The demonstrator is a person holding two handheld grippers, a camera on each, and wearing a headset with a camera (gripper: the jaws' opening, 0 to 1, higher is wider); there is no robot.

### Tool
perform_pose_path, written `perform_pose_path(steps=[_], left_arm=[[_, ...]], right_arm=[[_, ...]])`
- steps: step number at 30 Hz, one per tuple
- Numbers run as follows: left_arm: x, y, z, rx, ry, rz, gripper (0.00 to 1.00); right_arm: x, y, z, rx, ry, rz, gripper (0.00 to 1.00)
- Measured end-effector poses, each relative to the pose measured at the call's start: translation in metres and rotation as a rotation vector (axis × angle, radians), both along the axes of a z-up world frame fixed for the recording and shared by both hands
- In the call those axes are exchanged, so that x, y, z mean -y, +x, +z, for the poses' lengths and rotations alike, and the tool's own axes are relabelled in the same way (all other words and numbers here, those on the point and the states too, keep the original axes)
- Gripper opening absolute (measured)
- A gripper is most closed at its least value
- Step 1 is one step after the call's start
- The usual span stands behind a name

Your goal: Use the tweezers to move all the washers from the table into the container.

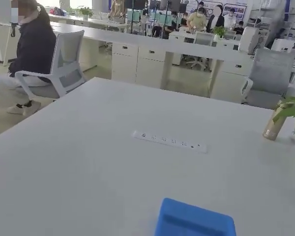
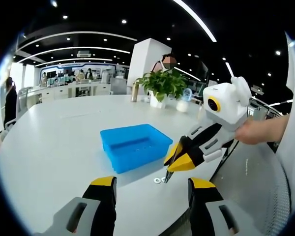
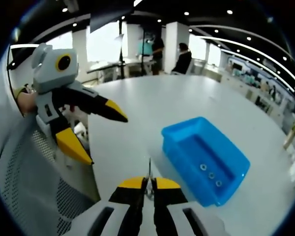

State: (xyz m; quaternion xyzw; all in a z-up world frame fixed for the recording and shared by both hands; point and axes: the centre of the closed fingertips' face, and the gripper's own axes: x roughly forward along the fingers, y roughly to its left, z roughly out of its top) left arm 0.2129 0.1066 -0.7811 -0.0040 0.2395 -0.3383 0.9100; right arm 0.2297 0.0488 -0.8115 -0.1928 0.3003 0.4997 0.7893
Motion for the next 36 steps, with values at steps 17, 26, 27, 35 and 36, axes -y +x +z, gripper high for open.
perform_pose_path(steps=[17, 26, 27, 35, 36], left_arm=[[-0.002, 0.003, 0.008, 0.035, -0.029, 0.03, 0.63], [-0.001, 0.001, 0.006, 0.028, -0.014, 0.014, 0.63], [-0.001, 0.001, 0.006, 0.028, -0.016, 0.016, 0.63], [-0.001, 0.002, 0.007, 0.031, -0.018, 0.014, 0.62], [-0.001, 0.002, 0.006, 0.03, -0.017, 0.014, 0.62]], right_arm=[[0.005, 0.008, 0.0, -0.042, 0.124, -0.09, 0.02], [0.004, 0.014, 0.007, -0.033, 0.128, -0.104, 0.02], [0.004, 0.016, 0.008, -0.034, 0.137, -0.111, 0.02], [0.009, 0.031, 0.03, -0.008, 0.173, -0.151, 0.02], [0.009, 0.034, 0.032, 0.0, 0.174, -0.152, 0.02]])
